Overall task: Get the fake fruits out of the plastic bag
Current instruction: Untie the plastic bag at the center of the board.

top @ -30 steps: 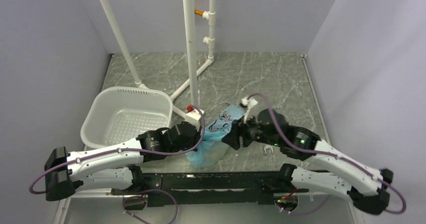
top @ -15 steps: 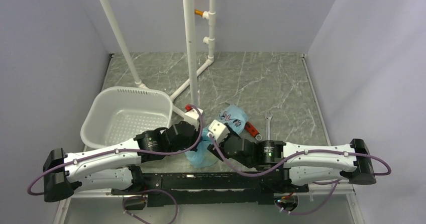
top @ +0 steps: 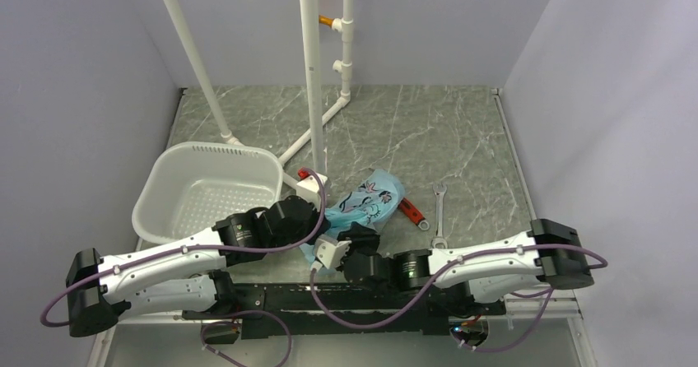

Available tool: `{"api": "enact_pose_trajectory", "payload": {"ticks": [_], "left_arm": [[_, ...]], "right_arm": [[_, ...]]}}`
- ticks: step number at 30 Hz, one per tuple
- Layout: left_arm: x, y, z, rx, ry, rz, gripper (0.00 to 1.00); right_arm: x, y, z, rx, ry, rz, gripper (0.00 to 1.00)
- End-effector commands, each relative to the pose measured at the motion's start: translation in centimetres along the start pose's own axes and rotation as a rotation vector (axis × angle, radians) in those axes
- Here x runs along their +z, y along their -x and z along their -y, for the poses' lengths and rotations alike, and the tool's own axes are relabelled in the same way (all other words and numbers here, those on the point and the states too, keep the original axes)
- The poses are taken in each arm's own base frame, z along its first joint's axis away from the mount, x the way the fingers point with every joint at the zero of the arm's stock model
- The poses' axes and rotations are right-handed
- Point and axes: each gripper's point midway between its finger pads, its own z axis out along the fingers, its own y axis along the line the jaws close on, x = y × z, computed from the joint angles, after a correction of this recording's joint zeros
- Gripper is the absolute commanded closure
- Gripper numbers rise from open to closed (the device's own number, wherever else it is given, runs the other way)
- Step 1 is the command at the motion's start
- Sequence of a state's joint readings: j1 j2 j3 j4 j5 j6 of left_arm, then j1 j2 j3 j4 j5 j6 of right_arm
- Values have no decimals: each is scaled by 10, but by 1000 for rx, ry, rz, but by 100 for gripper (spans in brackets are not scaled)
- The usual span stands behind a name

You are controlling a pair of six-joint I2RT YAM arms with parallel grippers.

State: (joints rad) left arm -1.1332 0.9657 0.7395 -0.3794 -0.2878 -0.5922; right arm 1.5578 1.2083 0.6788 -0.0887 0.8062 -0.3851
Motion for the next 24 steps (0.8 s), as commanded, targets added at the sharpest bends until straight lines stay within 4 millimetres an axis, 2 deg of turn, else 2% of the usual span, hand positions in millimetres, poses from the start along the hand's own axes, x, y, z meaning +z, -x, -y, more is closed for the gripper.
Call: {"api": "enact_pose_trajectory", "payload": {"ticks": [1, 5, 6, 9, 12, 14, 16, 17, 19, 22, 24], "left_arm": [[1, 4, 6, -33, -32, 19, 100], [1, 3, 7, -34, -36, 13, 100], [1, 3, 7, -35, -36, 13, 100], [1, 3, 3, -35, -20, 14, 100], [-1, 3, -2, -36, 0, 21, 100], [-2, 2, -6, -43, 15, 29, 100], [-2, 1, -10, -51, 27, 35, 100], [-1, 0, -11, -55, 30, 36, 100], [0, -3, -12, -58, 35, 30, 100], [2, -5, -12, -59, 39, 20, 100], [3, -6, -12, -58, 43, 12, 100]], "right_arm": [[1, 4, 34, -45, -242, -46, 69], [0, 4, 40, -22, -290, -64, 95], [-2, 4, 43, -5, -292, -59, 99], [-8, 6, 41, 38, -228, -28, 100], [-17, 8, 29, 121, -96, 18, 100], [-28, 19, 20, 225, 33, 111, 100], [-46, 43, 20, 383, 145, 272, 100], [-56, 52, 23, 459, 184, 349, 100], [-71, 58, 42, 630, 181, 464, 100], [-73, 46, 71, 882, 99, 491, 100], [-67, 26, 96, 1126, -30, 441, 100]]}}
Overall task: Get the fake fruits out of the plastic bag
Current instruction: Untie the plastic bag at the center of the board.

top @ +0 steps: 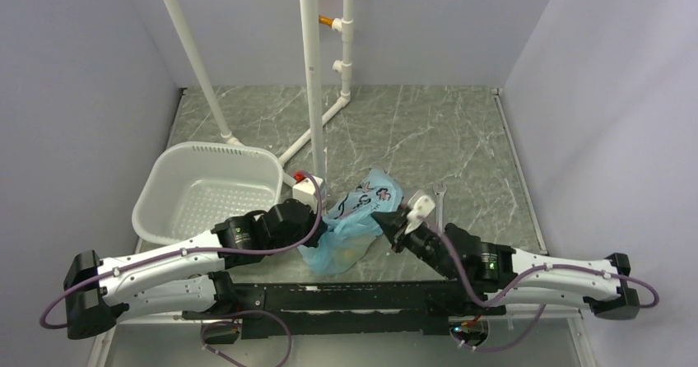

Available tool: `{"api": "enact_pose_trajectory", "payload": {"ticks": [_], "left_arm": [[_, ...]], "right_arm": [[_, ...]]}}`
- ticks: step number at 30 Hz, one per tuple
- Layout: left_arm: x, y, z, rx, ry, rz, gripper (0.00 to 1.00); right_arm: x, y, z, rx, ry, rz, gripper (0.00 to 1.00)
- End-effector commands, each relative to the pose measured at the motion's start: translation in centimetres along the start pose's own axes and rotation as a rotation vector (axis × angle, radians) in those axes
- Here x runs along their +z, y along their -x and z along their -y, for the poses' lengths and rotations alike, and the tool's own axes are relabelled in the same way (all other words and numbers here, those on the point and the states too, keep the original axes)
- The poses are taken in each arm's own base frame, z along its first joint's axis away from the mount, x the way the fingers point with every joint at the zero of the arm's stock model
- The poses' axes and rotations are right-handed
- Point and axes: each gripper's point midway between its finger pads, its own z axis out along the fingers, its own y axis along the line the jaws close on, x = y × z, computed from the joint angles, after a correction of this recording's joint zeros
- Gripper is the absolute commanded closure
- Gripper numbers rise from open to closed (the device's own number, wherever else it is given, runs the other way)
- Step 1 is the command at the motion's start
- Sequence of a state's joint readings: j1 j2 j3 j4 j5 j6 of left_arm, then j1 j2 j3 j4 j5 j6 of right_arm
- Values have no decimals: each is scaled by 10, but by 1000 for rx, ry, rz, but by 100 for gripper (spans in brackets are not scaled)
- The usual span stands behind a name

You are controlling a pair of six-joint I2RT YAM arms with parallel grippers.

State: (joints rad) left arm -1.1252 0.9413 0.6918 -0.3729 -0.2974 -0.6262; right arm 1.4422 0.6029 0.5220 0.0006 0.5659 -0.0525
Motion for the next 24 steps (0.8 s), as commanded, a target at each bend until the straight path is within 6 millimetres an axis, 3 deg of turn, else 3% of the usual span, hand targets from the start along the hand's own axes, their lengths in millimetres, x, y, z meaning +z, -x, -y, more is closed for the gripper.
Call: {"api": "enact_pose_trajectory", "payload": {"ticks": [1, 4, 6, 7, 11, 14, 16, 18, 19, 21, 24], "left_arm": [[2, 5, -2, -24, 19, 18, 100], [3, 6, -1, -26, 23, 18, 100], [2, 8, 0, -27, 19, 22, 100], [2, 9, 0, -26, 17, 23, 100], [-2, 7, 0, -25, 2, 28, 100], [-3, 6, 9, -6, -62, 28, 100], [-4, 10, 15, -1, -84, 34, 100], [-6, 15, 18, 11, -94, 35, 100], [-8, 17, 21, 25, -106, 36, 95], [-12, 24, 30, 69, -161, 56, 65], [-26, 47, 52, 195, -272, 92, 39]], "right_arm": [[3, 10, 36, 535, -225, 78, 100], [-7, -29, 71, 729, -542, -22, 100], [-22, -52, 91, 840, -764, -43, 100], [-33, -62, 101, 816, -855, -62, 100], [-66, -75, 131, 814, -1109, -71, 100], [-59, -74, 134, 689, -1104, -115, 100], [-29, -56, 121, 644, -953, -115, 100], [-16, -44, 109, 607, -788, -103, 100], [-15, -38, 105, 585, -711, -85, 100], [-16, -33, 101, 580, -616, -45, 100], [-15, -28, 97, 582, -555, -43, 100]]}}
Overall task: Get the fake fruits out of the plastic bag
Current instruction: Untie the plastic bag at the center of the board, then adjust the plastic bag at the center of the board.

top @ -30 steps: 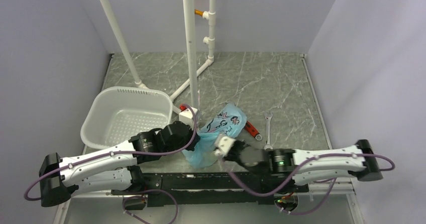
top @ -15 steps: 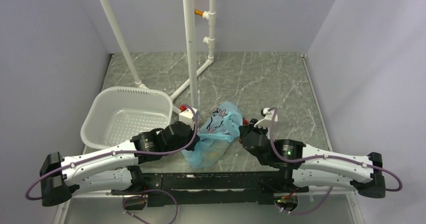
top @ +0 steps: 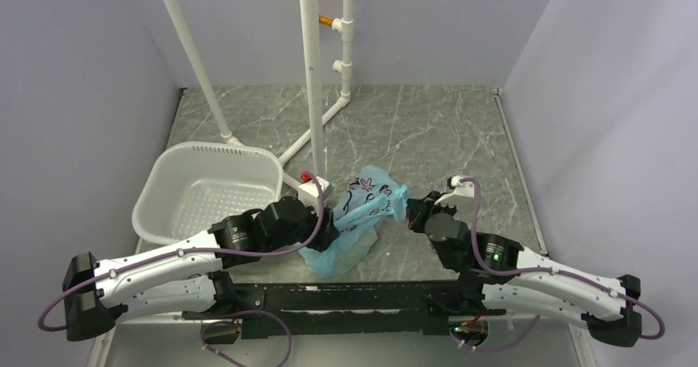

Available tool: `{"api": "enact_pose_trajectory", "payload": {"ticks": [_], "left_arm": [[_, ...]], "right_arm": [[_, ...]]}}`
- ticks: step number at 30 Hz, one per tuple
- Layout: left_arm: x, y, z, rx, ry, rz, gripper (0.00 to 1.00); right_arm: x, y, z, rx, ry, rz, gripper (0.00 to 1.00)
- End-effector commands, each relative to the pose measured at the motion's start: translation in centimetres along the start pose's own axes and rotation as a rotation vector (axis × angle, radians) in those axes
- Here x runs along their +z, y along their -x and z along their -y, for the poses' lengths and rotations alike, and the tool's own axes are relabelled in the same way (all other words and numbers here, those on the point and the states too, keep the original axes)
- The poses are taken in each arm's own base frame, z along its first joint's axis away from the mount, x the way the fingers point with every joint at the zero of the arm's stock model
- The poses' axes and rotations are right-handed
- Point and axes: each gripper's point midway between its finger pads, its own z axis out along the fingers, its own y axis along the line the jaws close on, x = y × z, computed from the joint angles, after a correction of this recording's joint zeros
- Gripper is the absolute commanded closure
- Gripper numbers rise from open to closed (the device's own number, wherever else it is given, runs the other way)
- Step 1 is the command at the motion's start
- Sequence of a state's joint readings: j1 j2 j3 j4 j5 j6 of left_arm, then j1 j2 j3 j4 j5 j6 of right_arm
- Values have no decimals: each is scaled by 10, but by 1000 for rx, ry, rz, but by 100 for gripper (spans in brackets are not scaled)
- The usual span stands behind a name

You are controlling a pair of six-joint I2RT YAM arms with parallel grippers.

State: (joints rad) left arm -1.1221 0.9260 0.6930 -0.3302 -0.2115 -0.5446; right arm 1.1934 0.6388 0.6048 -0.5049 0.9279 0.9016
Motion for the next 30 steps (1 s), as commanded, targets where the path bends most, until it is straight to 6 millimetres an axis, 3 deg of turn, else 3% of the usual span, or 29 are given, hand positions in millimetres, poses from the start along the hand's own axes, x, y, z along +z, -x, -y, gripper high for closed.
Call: {"api": "enact_pose_trajectory", "payload": {"ticks": [1, 4, 6, 8, 10, 14, 17, 20, 26, 30], "left_arm": [[-22, 55, 43, 176, -207, 82, 34], [-31, 74, 66, 333, -325, 23, 23], [-26, 72, 76, 446, -387, -53, 17], [-19, 78, 75, 552, -375, -94, 14], [-11, 88, 72, 613, -332, -136, 1], [3, 109, 69, 684, -265, -154, 1], [18, 111, 58, 710, -200, -186, 2], [31, 117, 43, 686, -105, -194, 11], [45, 125, 25, 614, 46, -161, 46], [48, 126, 20, 562, 101, -173, 80]], "right_arm": [[-3, 18, -32, -77, 168, 27, 100], [0, 13, -33, -88, 147, -1, 100], [0, 12, -40, -79, 181, -5, 100], [-1, 12, -47, -69, 214, -5, 100], [0, 10, -51, -67, 225, -9, 100], [0, 10, -51, -73, 225, -13, 100], [-2, 11, -52, -69, 234, -10, 100], [-3, 12, -52, -65, 242, -8, 100], [-3, 10, -51, -65, 243, -10, 100], [-2, 9, -52, -66, 244, -12, 100]]}}
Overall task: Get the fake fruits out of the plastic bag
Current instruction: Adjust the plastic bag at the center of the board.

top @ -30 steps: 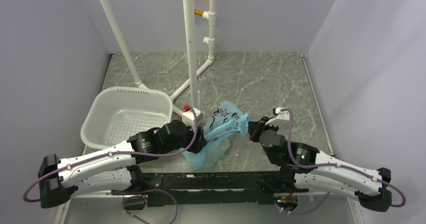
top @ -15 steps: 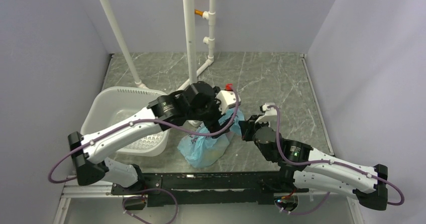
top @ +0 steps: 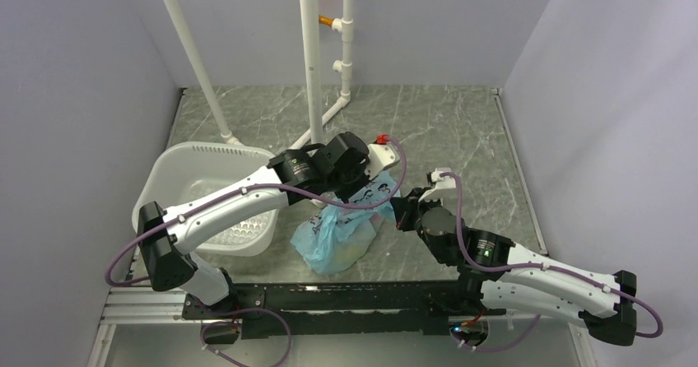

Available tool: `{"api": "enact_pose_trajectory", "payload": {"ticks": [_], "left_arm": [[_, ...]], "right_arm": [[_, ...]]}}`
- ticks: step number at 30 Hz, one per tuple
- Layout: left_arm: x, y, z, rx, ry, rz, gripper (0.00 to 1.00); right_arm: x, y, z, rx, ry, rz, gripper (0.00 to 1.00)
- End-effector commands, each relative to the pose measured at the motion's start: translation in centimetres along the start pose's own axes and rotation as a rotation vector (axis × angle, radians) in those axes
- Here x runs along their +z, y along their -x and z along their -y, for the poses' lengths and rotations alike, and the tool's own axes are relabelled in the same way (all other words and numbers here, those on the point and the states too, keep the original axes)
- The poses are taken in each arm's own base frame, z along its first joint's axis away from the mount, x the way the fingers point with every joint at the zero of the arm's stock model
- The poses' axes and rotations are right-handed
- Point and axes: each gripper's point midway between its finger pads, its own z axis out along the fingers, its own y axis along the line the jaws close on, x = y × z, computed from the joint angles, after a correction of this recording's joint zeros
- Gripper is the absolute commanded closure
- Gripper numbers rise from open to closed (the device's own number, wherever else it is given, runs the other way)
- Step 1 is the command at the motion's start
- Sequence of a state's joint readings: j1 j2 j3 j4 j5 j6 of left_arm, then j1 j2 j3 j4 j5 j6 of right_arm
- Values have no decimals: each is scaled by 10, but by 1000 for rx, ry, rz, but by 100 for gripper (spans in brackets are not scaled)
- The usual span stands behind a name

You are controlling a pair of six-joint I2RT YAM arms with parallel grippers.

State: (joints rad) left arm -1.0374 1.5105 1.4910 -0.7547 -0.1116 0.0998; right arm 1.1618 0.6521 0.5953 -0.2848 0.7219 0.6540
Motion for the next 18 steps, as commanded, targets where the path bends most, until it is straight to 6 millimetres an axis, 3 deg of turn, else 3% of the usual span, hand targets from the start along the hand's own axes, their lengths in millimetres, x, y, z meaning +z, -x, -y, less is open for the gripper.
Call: {"api": "enact_pose_trajectory", "payload": {"ticks": [1, 2, 5, 12, 16, 18], "left_arm": [[-6, 15, -13, -88, 96, 28, 92], [-11, 17, -11, -92, 93, 47, 98], [-28, 24, -2, -171, 52, 162, 100], [-104, 42, 1, -337, -28, 583, 100], [-137, 35, 10, -362, -108, 902, 100], [-149, 21, 9, -377, -112, 1030, 100]], "right_arm": [[0, 9, -8, 26, 28, 29, 100], [0, 9, -7, 28, 24, 29, 100], [0, 9, -6, 47, 20, 34, 100], [-1, 6, 6, 139, -46, 40, 100], [-2, 1, 16, 217, -81, 50, 100], [-2, -1, 21, 250, -99, 59, 100]]}}
